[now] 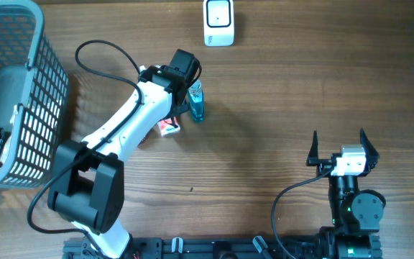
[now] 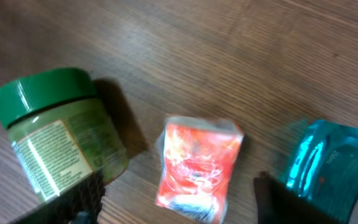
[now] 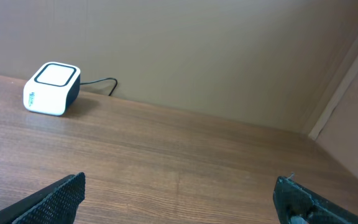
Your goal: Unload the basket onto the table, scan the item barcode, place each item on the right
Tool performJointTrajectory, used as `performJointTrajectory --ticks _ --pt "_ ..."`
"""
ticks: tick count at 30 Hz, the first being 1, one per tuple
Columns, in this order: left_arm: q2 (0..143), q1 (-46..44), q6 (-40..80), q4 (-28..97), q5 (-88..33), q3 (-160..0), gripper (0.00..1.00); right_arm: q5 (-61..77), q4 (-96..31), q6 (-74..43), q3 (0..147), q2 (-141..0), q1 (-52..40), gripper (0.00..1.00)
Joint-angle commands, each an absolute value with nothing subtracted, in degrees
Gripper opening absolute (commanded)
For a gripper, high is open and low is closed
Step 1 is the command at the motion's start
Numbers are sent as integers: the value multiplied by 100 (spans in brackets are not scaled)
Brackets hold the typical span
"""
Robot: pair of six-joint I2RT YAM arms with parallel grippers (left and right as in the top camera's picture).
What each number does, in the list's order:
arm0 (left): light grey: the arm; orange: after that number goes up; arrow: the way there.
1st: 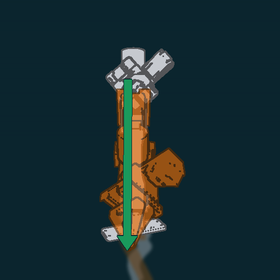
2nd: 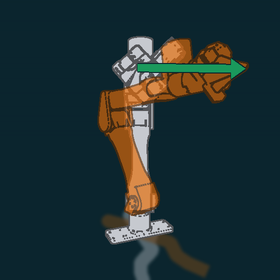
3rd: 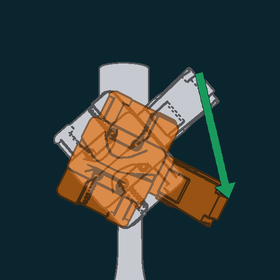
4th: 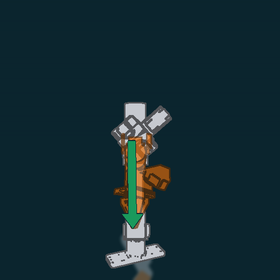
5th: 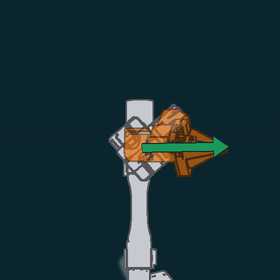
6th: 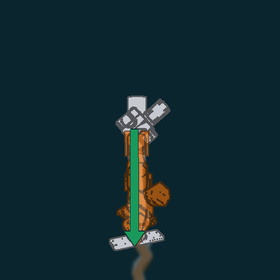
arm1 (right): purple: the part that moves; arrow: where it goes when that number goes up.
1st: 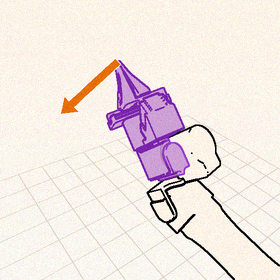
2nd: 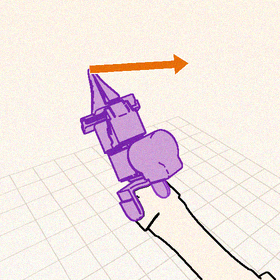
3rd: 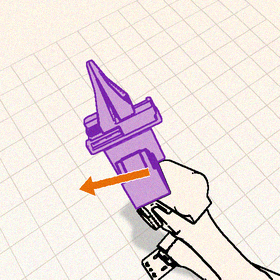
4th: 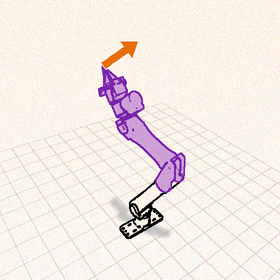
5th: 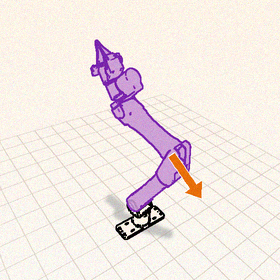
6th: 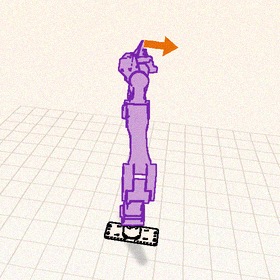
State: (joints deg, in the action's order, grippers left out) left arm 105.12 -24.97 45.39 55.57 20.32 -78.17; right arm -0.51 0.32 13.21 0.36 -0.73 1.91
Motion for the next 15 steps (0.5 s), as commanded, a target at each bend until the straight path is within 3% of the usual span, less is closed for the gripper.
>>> performJointTrajectory --ticks 1,6,9,12,15 --pt "10342 -2486 4523 5730 2359 -7754 85 -128 49 1354 32 -27 180 100" --pt "9142 -2237 4346 6759 2864 -9076 100 -128 49 1354 32 -27 180 100" --pt "8298 -1592 3782 6982 2902 -10436 100 -128 49 1356 32 -27 180 100" --pt "7905 73 3544 7126 2620 -11487 100 -128 49 1356 32 -27 180 100" --pt "8060 2665 3256 7321 1214 -11660 100 -128 49 1354 32 -27 180 100"
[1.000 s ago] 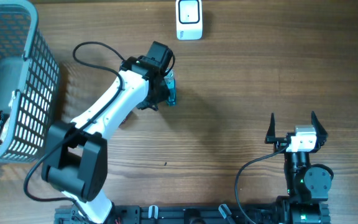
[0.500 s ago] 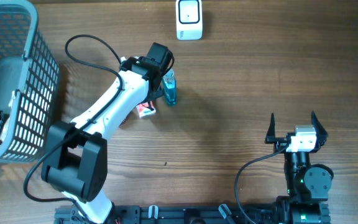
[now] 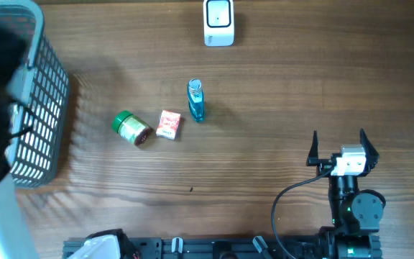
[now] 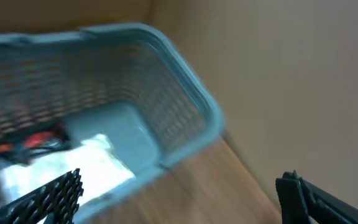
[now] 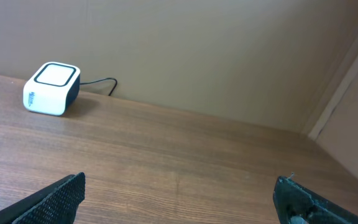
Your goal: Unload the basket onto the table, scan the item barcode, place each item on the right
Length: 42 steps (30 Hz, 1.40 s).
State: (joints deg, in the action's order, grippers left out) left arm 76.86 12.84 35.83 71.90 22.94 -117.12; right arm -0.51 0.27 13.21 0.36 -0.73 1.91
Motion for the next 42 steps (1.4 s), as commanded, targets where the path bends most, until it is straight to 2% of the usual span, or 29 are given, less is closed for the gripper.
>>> performJointTrajectory --ticks 1,3,9,12,14,21,27,36,37,39,42 --pt "8195 3197 3256 7369 893 -11660 100 -128 51 1354 32 -27 180 100" --pt "8711 4106 3251 7424 668 -11657 100 -128 49 1354 32 -27 180 100" --pt "10197 4491 3100 8112 1247 -11646 100 -128 49 1354 32 -27 180 100" --pt "10892 4425 1682 8064 1098 -11614 100 -128 49 1354 32 -27 180 100" --pt "11161 4421 1201 8034 1131 -11614 100 -128 49 1354 32 -27 180 100" --pt "11246 4410 16 7592 1347 -11118 100 -128 49 1354 32 -27 180 100" --pt "11246 4416 -189 6493 2231 -9688 100 -128 49 1354 32 -27 180 100" --pt "11262 4480 -784 5170 2250 -8691 100 -128 49 1354 32 -27 180 100" --pt "11264 4493 -921 4982 2241 -8606 98 -128 49 1354 32 -27 180 100" --pt "11297 4536 -991 4762 2235 -8602 86 -128 49 1352 32 -27 180 100" --pt "11365 4646 -1146 4534 2132 -8602 89 -128 49 1354 32 -27 180 100"
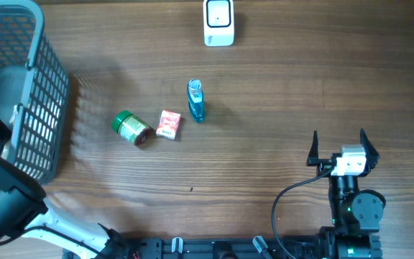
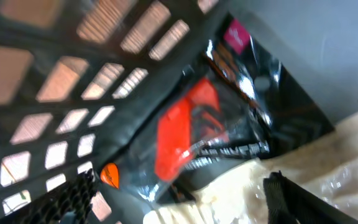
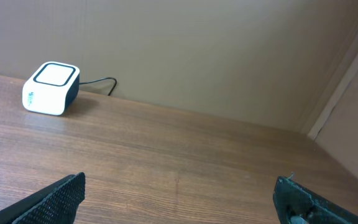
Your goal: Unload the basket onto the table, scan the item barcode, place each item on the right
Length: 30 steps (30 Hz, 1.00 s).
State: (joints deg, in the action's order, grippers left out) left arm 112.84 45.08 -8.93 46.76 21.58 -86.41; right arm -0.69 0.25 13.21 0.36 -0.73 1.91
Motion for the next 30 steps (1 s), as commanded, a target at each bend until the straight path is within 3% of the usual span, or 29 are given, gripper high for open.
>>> performJointTrajectory --ticks 1,8,10,12,15,17,19,20,30 --pt "11391 4678 -1278 4484 2121 -8602 89 -128 49 1356 32 -27 180 100" --pt "11896 4908 -2729 4300 941 -8602 91 -128 49 1354 32 -27 180 100" --pt "11955 4908 -3009 4276 947 -8602 83 -128 49 1354 32 -27 180 100" --pt "11959 4908 -3004 4145 947 -8602 68 -128 49 1354 32 -27 180 100" --pt "11959 4908 -3002 4093 991 -8604 57 -128 49 1354 32 -27 180 100" --pt "11948 4901 -3002 4134 1149 -8604 60 -128 49 1354 32 -27 180 100" --pt "11922 4890 -2998 4158 1203 -8604 79 -128 49 1354 32 -27 180 100" --pt "11889 4873 -3000 4198 1205 -8604 100 -128 49 1356 32 -27 180 100" --pt "11472 4709 -3013 4552 965 -8611 100 -128 49 1354 32 -27 180 100"
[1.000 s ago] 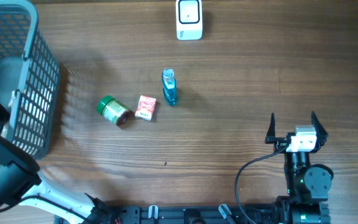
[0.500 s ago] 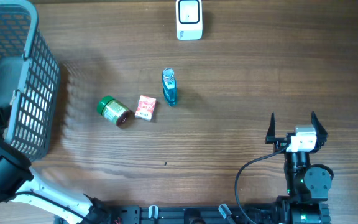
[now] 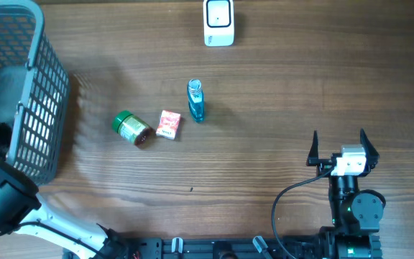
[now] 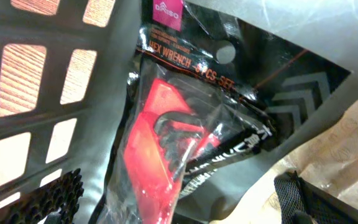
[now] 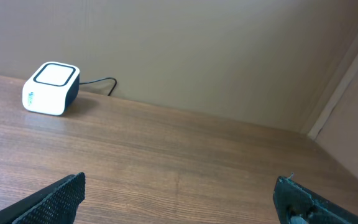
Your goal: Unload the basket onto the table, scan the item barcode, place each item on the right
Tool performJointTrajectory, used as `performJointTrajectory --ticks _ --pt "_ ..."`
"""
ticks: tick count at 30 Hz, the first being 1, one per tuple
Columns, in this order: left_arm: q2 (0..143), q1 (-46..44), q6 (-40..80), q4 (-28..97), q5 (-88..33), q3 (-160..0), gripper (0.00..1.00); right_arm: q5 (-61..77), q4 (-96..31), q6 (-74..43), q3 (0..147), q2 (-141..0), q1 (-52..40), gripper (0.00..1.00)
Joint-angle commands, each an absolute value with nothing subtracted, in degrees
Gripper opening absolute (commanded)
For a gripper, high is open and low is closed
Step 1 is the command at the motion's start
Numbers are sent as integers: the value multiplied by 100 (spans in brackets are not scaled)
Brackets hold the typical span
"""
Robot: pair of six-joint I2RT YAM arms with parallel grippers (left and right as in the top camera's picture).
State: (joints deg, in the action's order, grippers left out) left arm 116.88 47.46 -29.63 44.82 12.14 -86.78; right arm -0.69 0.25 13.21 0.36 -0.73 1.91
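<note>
A black and red hex wrench packet lies in the grey basket, on a pale crinkled bag. My left gripper hangs open just above the packet, one finger on each side of its lower end, nothing gripped. In the overhead view the left arm reaches into the basket's near end, its gripper mostly hidden. The white scanner stands at the table's far edge, also the scanner in the right wrist view. My right gripper rests open at the near right.
A green-lidded jar, a red sachet and a blue bottle lie on the table left of centre. The basket's mesh wall stands close on the left of the packet.
My left gripper has come closer to the hex wrench packet, which now fills more of the left wrist view. It is still open. The right arm has not moved.
My left gripper first hung open over the red sachet, between the jar and the blue bottle. Then it was out over the basket. Later it was inside the basket above the black and red packet, and now sits lower over it. The table items stayed put.
</note>
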Motion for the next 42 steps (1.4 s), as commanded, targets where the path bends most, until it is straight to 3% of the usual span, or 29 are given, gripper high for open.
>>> performJointTrajectory --ticks 1,8,14,17,20,26,37,42 --pt "11463 4709 -3138 4611 967 -8611 99 -128 49 1356 32 -27 180 100" --pt "11408 4709 -3133 4560 1470 -8628 69 -128 49 1354 32 -27 180 100" --pt "11389 4709 -3129 4456 1959 -8637 60 -128 49 1354 32 -27 180 100" --pt "11367 4709 -3131 4436 1944 -8637 61 -128 49 1354 32 -27 180 100" --pt "11334 4709 -3131 4388 1916 -8737 49 -128 49 1356 32 -27 180 100" --pt "11336 4722 -3133 3997 1586 -8737 52 -128 49 1356 32 -27 180 100" --pt "11336 4954 -3282 4145 943 -8731 40 -128 49 1354 32 -27 180 100" --pt "11351 4969 -3413 4160 856 -8720 44 -128 49 1354 32 -27 180 100"
